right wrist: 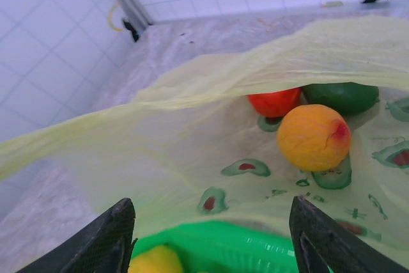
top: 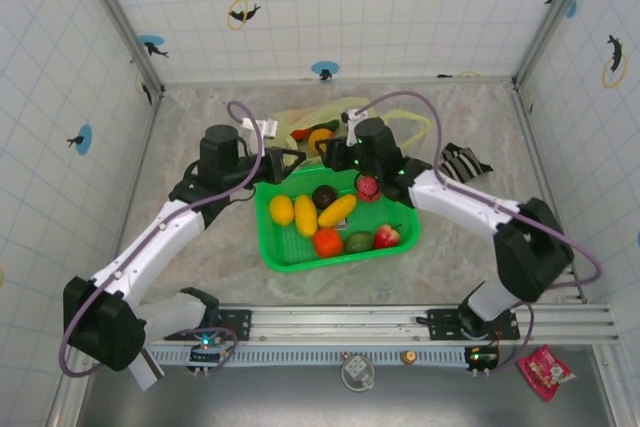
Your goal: Place the fake fruits into the plastic bag and tie a complex knot
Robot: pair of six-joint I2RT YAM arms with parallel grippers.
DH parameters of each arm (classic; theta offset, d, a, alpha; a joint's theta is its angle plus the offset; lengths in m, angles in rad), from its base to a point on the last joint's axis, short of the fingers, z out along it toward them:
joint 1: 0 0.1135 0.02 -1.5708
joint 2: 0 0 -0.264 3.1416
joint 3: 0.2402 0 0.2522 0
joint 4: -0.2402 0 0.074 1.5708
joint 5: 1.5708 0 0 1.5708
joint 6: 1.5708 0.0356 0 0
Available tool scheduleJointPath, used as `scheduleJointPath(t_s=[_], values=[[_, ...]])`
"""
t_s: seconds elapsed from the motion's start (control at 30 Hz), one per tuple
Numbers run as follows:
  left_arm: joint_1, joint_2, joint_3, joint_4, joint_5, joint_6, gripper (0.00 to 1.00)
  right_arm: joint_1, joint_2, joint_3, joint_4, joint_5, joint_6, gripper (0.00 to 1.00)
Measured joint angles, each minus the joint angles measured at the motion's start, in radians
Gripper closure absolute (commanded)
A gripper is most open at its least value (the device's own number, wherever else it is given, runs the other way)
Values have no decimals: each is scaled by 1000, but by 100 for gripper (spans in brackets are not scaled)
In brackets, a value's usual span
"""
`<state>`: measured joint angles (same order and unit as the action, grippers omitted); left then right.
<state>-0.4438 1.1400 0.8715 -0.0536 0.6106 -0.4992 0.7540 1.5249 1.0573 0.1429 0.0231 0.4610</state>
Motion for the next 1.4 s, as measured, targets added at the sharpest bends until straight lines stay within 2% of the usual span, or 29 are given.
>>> scheduleJointPath(t_s=[0.13, 0.27, 0.57, 0.73, 1.13, 1.4], values=[[-1, -29, -34, -20, -13, 1, 100, 6, -121, -102, 7, -13, -17, 34], [0, -47, -38, -43, -21, 0, 100, 14, -182, -163, -60, 6, -40, 34], [0, -73, -40, -45, -20, -26, 100, 35, -206, -189, -323, 161, -27, 33], [0, -72, -40, -48, -20, -25, 100, 36, -206, -195, -393, 215, 10, 31], [0, -72, -40, -69, -20, -22, 100, 11, -36, -195, -434, 238, 79, 19], [0, -72, -40, -70, -19, -22, 100, -16, 30, -185, -394, 231, 90, 18]])
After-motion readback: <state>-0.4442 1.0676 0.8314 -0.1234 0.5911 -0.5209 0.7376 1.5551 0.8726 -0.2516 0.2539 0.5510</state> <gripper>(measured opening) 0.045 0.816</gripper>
